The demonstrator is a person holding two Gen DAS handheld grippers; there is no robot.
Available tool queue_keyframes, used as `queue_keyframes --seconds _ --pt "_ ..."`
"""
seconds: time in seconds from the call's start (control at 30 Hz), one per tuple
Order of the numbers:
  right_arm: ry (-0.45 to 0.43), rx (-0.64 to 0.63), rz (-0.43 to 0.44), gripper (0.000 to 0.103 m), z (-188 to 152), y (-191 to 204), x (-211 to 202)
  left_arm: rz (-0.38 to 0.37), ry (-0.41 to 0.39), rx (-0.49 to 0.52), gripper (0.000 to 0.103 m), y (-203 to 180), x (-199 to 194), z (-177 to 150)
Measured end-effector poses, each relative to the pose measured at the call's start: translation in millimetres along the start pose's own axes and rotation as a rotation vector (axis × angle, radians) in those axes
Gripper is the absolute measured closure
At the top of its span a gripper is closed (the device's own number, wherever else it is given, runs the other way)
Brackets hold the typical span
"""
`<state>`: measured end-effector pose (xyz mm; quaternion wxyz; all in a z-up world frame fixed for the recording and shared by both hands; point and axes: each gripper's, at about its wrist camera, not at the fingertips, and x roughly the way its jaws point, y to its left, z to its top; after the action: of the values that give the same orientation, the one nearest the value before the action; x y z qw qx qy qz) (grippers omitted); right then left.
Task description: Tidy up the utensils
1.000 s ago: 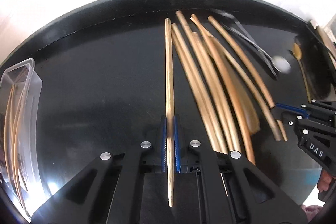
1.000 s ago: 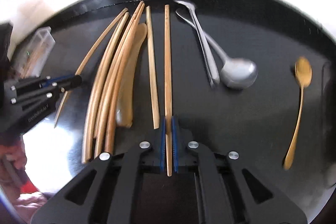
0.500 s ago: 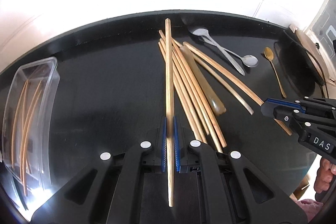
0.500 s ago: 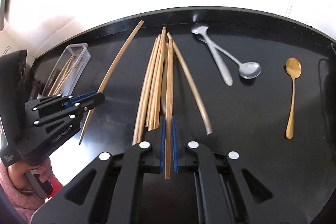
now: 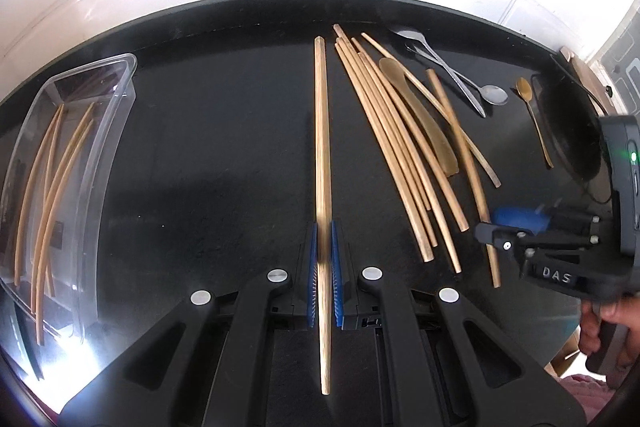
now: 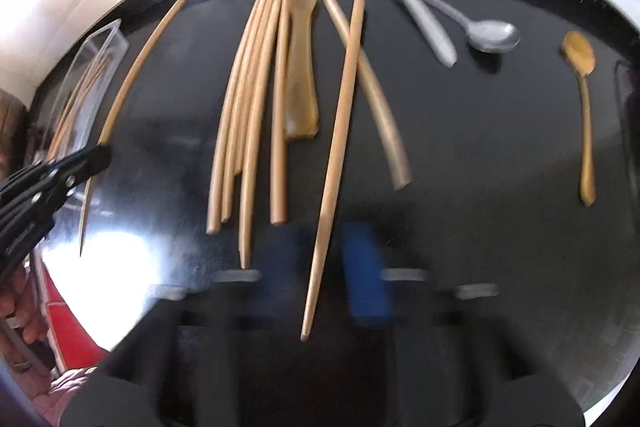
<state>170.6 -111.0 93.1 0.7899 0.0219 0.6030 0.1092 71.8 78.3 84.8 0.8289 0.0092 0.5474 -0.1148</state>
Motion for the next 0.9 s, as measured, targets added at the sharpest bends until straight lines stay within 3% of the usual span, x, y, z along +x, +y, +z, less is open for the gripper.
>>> queue_keyframes --seconds 0.03,0.2,0.3,0.37,0.47,0.6,0.77,0.9 --pt "-0.024 -0.006 -0.025 0.009 3.3 1.6 -0.5 0.001 0.002 -0.002 0.097 0.6 1.1 0.8" --pt "-0.012 -0.05 -0.089 0.012 16.9 7.7 15.9 0.009 0.002 -0.015 0.097 10.3 -0.3 0.3" --pt "-0.043 -0.041 -0.071 0.028 23.4 6.9 10.8 0.015 -0.005 -0.029 0.097 19.5 -6.0 -1.5" --pt "-0.048 -0.017 -0.049 0.05 27.6 1.4 4.8 0.021 -0.008 -0.04 0.097 22.1 -7.1 -1.1" --pt "-0.062 -0.007 -0.058 0.065 32.6 -1.7 0.4 0.021 -0.01 -0.05 0.097 24.9 -7.8 -1.7" --pt "-0.071 -0.005 -0.085 0.066 33.7 4.8 -2.5 0.018 -0.01 -0.051 0.097 25.5 -7.8 -0.7" --pt "-0.058 0.027 -0.057 0.066 24.6 6.2 -10.0 0.014 -0.014 -0.041 0.097 28.2 -10.1 -1.5" --pt "-0.062 0.004 -0.066 0.079 11.5 10.1 -11.3 0.007 -0.005 -0.044 0.097 32.0 -8.9 -4.9"
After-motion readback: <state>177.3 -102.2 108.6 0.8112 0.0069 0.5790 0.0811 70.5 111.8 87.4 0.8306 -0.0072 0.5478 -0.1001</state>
